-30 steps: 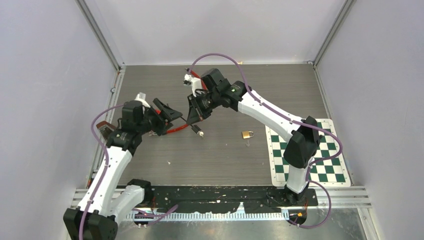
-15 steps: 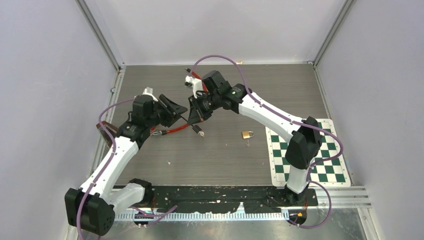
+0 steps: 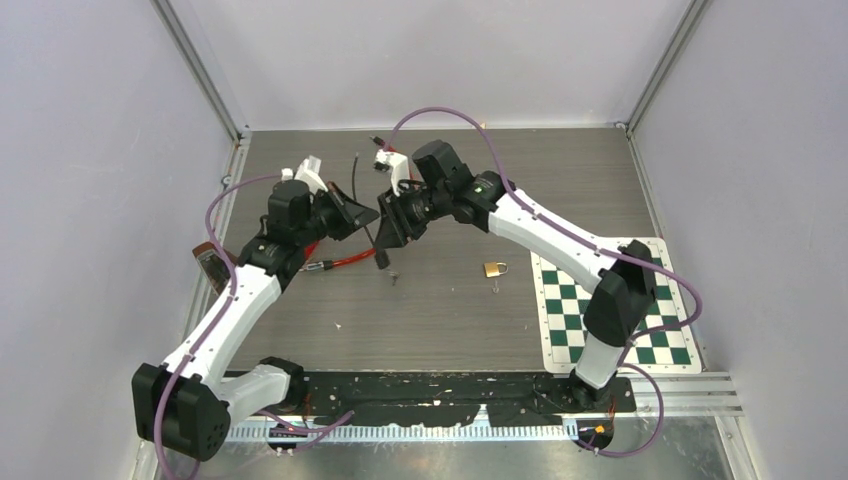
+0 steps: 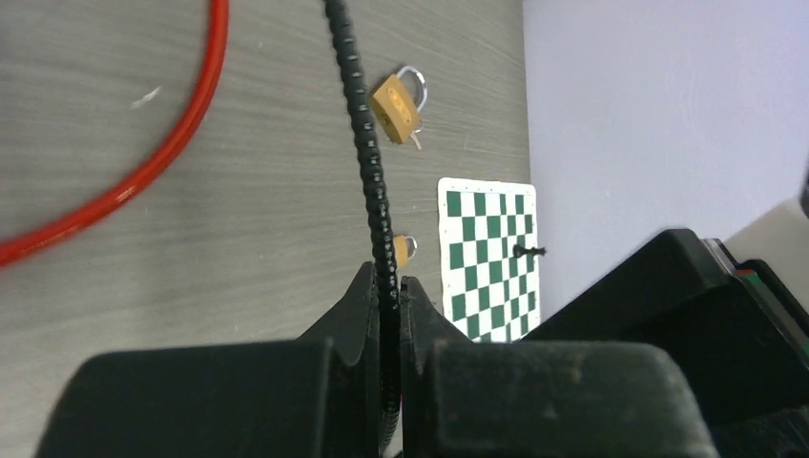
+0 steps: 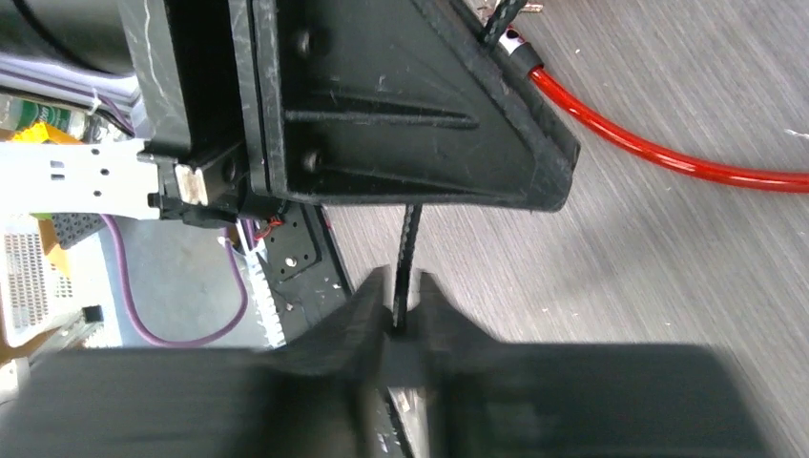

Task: Lock with the key
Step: Lock the lock.

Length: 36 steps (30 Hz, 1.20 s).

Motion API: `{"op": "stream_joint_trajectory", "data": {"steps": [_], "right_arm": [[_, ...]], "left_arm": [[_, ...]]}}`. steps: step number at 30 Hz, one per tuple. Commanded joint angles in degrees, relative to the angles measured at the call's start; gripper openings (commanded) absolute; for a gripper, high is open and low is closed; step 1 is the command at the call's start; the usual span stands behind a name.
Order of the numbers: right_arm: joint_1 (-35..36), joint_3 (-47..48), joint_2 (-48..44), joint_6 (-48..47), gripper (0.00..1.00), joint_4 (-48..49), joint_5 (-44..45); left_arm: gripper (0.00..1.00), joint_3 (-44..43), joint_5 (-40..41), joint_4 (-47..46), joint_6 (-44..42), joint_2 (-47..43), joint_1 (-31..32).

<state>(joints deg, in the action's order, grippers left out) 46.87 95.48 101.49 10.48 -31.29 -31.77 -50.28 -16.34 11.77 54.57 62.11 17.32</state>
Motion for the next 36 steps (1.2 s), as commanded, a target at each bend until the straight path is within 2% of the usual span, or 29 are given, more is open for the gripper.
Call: {"op": "stream_joint_trajectory", "data": {"steps": [1,3,6,9,13,18,23,28,36], "right_arm": [[-1.7,-2.6,-8.5,-2.8,0.53,2.7,-1.9],[-3.5,-7.4,-11.9,-1.4,0.65,5.9,-1.9],[-6.2,-12.2,-16.2,4.4,0.73,14.5,-3.6],[-9.0,-17.3,-20.0,10.8,0.75,22.9,-4.8],[-10.1,-19.5,-21.2,22.0,0.75,37.4,-5.6],[-10.0,-13.8,-16.6,28.1,0.67,41.0,-8.2],[-9.7,-12.4,-14.8,32.8,0.66,48.0,-8.0],[-9.4,-8.8,-11.0,36.0,0.61,50.0,-9.8],[-8.8,-8.2,-8.9,38.7,0.31,53.1,-12.8]], "left_arm": [[0.0,-4.2,-6.0,-8.9,-14.4,0.1,-0.3],[0.0,-4.8,-8.1,-8.5,-19.5,0.0,-0.3],[0.0,-4.7,-12.1,-8.2,-26.5,-0.8,-0.3],[0.0,-4.5,-17.2,-8.4,-30.1,-1.7,-0.3],[0.0,-3.8,-25.5,-12.8,-30.8,-2.8,-0.2],[0.0,-2.8,-28.7,-18.3,-29.5,-5.1,0.4],[0.0,-3.5,-31.7,-19.2,-29.3,-5.1,1.0],[0.0,-4.4,-33.8,-19.8,-28.9,-4.2,1.1],[0.0,-6.7,-33.4,-19.0,-29.6,-2.9,1.1]]}}
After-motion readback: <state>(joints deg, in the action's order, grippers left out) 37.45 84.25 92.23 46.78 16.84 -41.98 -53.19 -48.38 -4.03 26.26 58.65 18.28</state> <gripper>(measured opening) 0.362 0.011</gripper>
